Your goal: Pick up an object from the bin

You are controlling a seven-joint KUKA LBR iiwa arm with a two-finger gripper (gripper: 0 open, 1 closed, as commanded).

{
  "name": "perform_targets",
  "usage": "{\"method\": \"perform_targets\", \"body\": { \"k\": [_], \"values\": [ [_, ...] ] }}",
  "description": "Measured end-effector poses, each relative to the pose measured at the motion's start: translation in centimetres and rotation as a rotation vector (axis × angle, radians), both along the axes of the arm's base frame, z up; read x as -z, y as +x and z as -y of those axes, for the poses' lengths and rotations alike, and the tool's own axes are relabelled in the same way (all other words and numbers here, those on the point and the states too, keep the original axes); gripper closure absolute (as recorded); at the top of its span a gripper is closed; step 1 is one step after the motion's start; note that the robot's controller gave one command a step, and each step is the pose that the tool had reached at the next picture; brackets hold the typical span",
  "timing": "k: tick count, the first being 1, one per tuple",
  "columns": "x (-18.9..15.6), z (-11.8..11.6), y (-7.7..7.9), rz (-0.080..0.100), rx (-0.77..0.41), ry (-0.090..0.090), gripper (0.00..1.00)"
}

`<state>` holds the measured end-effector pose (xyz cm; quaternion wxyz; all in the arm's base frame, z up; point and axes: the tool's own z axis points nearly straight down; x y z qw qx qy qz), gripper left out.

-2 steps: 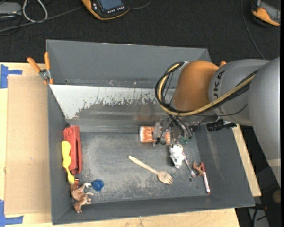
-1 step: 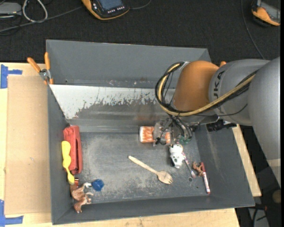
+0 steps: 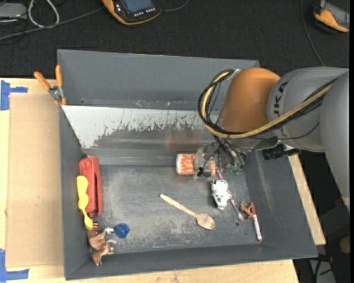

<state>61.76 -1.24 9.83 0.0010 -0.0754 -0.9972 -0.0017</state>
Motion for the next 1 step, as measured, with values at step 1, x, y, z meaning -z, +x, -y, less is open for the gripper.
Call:
{"method": "perform_targets", "body": {
  "k": [1],
  "values": [
    [-3.51,-0.01,0.03,0.001,-0.001,0.000,1.00]
  ]
}}
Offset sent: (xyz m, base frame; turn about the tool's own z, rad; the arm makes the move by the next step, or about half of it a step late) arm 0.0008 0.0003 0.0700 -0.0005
